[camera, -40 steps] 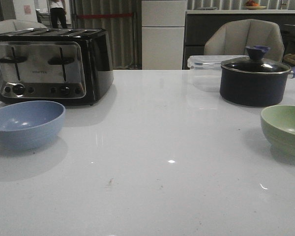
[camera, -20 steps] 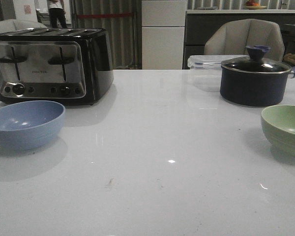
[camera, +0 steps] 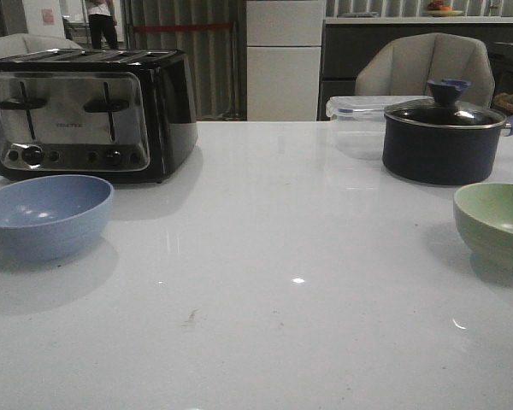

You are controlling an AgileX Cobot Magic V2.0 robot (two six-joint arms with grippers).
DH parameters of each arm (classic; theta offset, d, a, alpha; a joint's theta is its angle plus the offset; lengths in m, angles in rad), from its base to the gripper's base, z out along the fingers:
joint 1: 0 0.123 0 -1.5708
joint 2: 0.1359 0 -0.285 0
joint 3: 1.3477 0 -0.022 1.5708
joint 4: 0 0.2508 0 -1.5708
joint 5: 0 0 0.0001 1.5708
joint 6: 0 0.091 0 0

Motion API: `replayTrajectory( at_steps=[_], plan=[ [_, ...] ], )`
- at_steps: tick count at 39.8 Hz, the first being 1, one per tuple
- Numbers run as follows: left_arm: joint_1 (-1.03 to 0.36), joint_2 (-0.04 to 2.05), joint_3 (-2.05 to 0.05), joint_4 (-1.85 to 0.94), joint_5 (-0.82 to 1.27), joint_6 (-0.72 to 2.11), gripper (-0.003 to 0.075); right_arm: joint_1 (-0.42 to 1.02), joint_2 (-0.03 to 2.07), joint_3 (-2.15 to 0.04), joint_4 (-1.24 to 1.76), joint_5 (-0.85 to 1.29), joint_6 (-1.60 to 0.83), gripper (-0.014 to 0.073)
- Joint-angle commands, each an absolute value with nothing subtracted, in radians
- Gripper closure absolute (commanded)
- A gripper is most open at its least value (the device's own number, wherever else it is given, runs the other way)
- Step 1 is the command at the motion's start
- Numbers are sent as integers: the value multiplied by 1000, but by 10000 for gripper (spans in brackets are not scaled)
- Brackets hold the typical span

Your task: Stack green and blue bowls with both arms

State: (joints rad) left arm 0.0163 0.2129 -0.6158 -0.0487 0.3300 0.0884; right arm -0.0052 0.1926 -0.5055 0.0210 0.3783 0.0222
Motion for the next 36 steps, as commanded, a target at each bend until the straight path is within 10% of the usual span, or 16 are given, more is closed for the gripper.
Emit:
replayTrajectory(
  at_steps=[1,28,36],
  plan=[
    [11,307,-739,-60,412,80,621,-8,295,-627,19,433,25,557],
    [11,501,-743,-60,724,80,617,-8,619,-666,17,739,24,545],
    [11,501,-743,-60,724,80,286,-8,619,-666,9,742,23,173]
  ],
)
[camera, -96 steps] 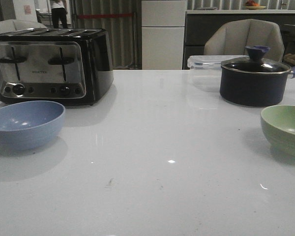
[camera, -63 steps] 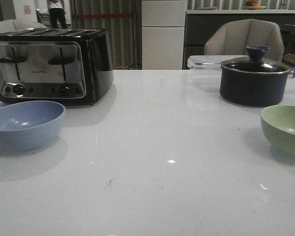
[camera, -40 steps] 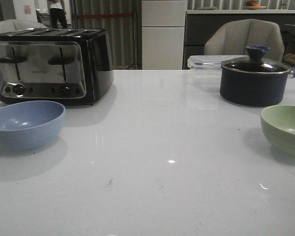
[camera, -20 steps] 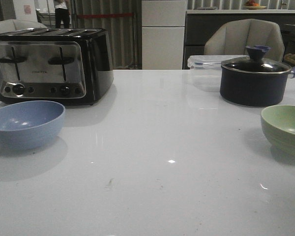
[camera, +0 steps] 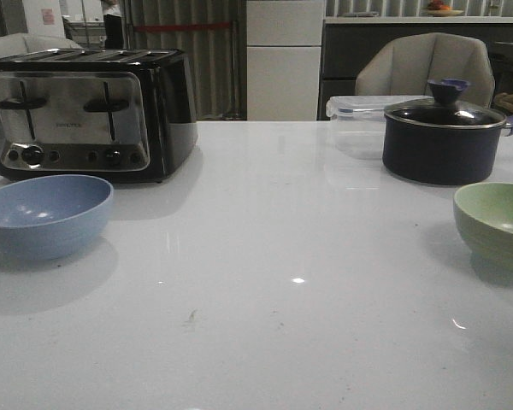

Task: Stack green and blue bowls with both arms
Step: 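Move the right gripper down to the rim of the pale green bowl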

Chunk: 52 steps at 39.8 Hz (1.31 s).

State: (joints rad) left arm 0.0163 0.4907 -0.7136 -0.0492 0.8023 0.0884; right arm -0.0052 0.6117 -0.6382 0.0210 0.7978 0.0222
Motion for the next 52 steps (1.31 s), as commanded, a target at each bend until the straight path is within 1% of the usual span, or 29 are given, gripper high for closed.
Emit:
replayTrajectory(
  at_steps=[1,3,4,6,16,19,28,33,39,45,52],
  plan=[
    [11,501,-743,-60,724,80,239,-8,619,-666,9,743,23,121],
    [11,501,-743,-60,724,80,151,-8,619,-666,9,748,23,60],
    [11,501,-743,-60,724,80,127,-8,619,-666,9,749,23,41],
    [11,501,-743,-60,724,80,115,-8,619,-666,11,750,23,34],
    [-9,501,-743,-133,705,84,118,-8,646,-675,17,748,23,36],
    [-60,501,-743,-142,693,129,118,-8,689,-696,15,752,23,36],
    [-229,501,-743,-122,695,147,118,-28,856,-808,10,770,24,36],
    [-286,501,-743,-122,697,166,118,-103,967,-885,19,794,24,36],
    [-306,501,-743,-122,697,166,118,-225,1103,-970,46,828,16,36],
    [-306,501,-743,-122,697,166,118,-317,1256,-1056,189,865,-105,36],
    [-306,501,-743,-122,697,166,118,-345,1442,-1136,343,871,-247,36]
  ],
)
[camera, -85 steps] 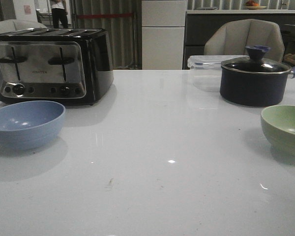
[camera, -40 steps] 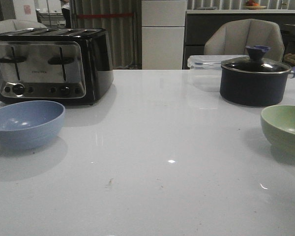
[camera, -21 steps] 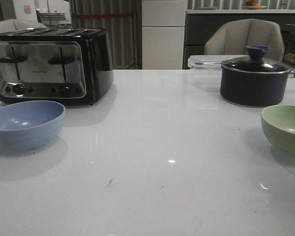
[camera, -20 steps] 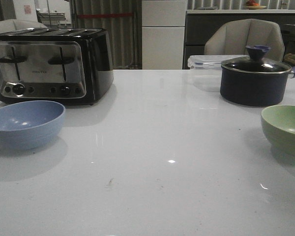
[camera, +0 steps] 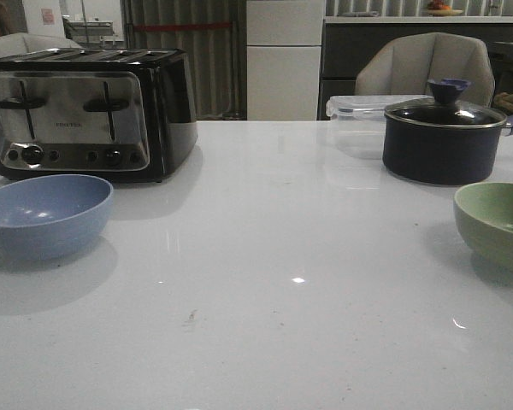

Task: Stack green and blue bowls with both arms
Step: 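Move the right gripper down to the rim of the pale green bowl, then grasp the green bowl rim with the right gripper and carry it toward the table center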

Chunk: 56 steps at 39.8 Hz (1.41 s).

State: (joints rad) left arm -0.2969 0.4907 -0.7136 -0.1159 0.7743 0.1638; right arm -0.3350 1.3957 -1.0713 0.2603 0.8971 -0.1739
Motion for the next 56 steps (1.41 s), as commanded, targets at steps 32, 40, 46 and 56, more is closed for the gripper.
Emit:
replayTrajectory(
  at_steps=[32,40,46,56],
  plan=[
    [-306,501,-743,-122,697,166,118,-304,1783,-1243,366,803,-276,231],
    [-306,501,-743,-122,697,166,118,-304,1783,-1243,365,814,-276,402],
    [-306,501,-743,-122,697,166,118,-304,1783,-1243,360,821,-276,464],
    [-306,501,-743,-122,697,166,118,-303,1756,-1246,347,831,-280,532]
  ],
)
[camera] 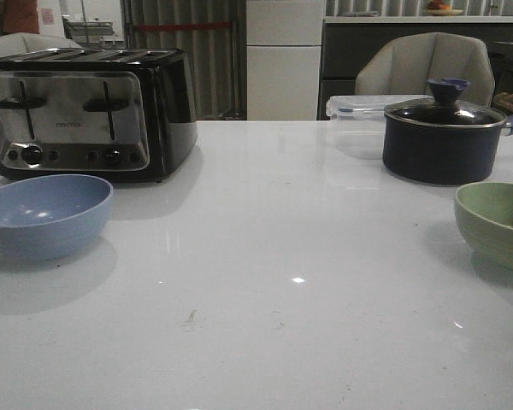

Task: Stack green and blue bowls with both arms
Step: 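Grasp the green bowl rim with the right gripper and carry it toward the table center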

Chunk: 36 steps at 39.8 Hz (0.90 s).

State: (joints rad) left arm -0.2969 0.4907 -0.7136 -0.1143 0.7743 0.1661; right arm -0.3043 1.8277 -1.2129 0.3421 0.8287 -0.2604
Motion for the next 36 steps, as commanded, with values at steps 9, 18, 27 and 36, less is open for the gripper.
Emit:
replayTrajectory(
  at_steps=[9,18,27,36],
  plan=[
    [-306,501,-743,-122,697,166,118,-185,1659,-1327,323,913,-302,532],
    [-306,501,-743,-122,696,166,118,83,1634,-1397,253,916,-290,532],
    [-306,501,-743,-122,696,166,118,301,1638,-1397,204,846,-199,532],
    [-306,501,-743,-122,696,166,118,410,1693,-1397,194,832,-163,532]
  ],
)
